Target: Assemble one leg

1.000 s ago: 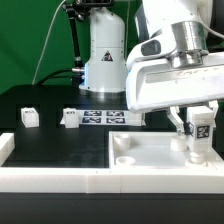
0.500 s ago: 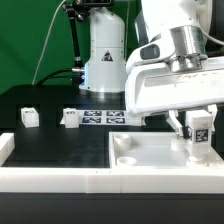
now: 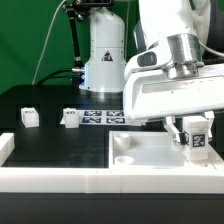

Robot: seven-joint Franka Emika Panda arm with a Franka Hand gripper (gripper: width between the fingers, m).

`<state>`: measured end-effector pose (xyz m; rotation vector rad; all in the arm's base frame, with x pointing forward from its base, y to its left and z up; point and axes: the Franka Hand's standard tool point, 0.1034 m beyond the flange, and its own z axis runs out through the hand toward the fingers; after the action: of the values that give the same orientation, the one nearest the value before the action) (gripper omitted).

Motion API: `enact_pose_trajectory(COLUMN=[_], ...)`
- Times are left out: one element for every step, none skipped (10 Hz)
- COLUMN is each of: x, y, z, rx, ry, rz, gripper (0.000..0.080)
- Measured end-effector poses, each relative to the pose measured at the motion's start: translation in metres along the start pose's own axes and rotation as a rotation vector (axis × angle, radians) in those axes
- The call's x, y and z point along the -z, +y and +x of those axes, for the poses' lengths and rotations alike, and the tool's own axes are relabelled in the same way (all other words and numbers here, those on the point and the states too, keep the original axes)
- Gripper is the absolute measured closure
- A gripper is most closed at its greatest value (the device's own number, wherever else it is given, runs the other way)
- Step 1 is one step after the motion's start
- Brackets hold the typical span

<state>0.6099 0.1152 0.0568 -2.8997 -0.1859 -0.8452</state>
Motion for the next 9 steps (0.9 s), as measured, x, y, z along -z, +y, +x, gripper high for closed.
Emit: enact_pose_trajectory(x=[-0.0001, -0.0006, -0.0006, -0.0007, -0.0007, -0.0007, -0.0007, -0.0007, -0.0007], y=[0.0002, 0.0001, 0.0001, 0.0002, 0.0002, 0.0002, 0.0002, 0.0002, 0.0002], z=[-0.0001, -0.0013, -0.0014, -0.0016, -0.0016, -0.0016, -0.0016, -0.0017, -0.0017], rx=[0.0, 0.0, 0.0, 0.0, 0.0, 0.0, 0.0, 0.0, 0.0], ry=[-0.001, -0.006, -0.006, -0.006, -0.006, -0.006, -0.006, -0.006, -0.006], rz=[0.0, 0.001, 0.001, 0.001, 0.001, 0.001, 0.001, 0.001, 0.001], gripper=[0.0512, 0.0424, 0.0424, 0.0243, 0.0179, 0.0179, 0.0155, 0.0151, 0.0151])
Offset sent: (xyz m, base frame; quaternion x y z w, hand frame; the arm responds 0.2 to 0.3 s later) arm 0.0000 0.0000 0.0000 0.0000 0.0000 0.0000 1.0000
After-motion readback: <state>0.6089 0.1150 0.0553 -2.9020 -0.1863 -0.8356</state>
